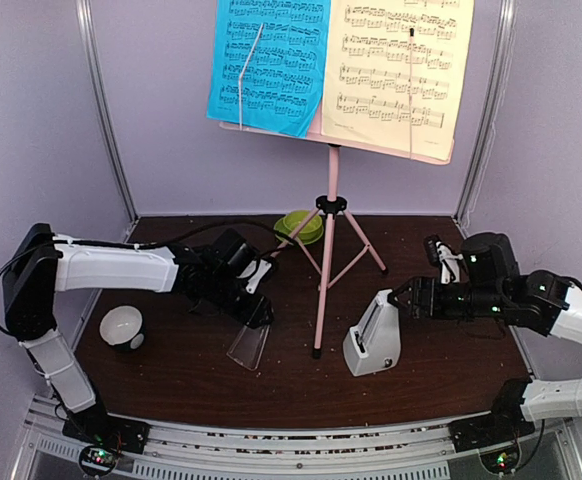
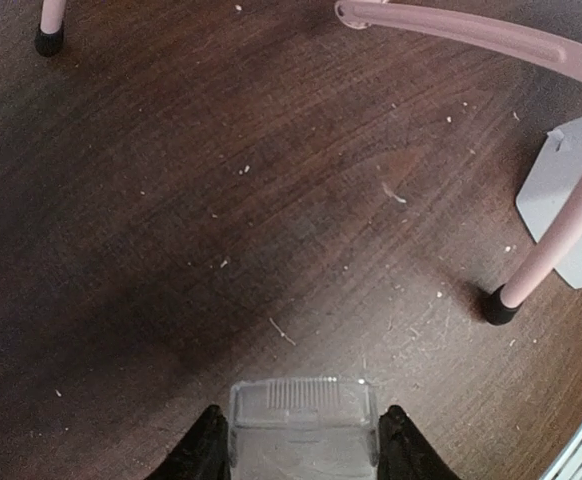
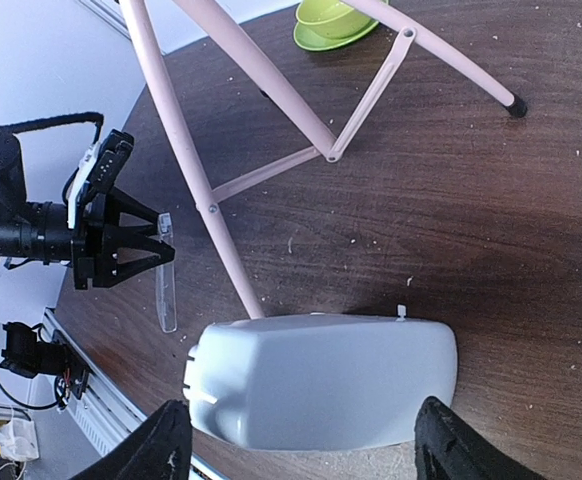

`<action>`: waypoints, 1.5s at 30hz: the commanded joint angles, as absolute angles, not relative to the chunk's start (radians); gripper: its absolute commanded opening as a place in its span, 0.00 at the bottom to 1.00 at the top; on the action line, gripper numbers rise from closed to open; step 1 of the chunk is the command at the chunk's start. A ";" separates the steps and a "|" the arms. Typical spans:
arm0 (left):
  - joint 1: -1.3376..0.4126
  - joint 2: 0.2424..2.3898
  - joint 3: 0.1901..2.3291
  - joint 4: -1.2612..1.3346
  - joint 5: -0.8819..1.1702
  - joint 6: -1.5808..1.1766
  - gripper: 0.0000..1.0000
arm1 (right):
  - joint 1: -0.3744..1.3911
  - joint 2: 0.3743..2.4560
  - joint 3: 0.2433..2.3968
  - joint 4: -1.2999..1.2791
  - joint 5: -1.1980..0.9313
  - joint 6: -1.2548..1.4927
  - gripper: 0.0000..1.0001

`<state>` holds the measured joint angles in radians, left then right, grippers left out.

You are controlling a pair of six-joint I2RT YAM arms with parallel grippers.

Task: Set up the instrument practice props

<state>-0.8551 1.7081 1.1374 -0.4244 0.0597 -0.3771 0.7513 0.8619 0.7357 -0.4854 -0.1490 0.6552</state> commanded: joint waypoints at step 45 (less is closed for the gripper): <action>-0.799 1.424 1.068 -0.312 -0.002 -0.271 0.92 | 0.968 1.055 0.903 -0.547 0.163 0.766 0.41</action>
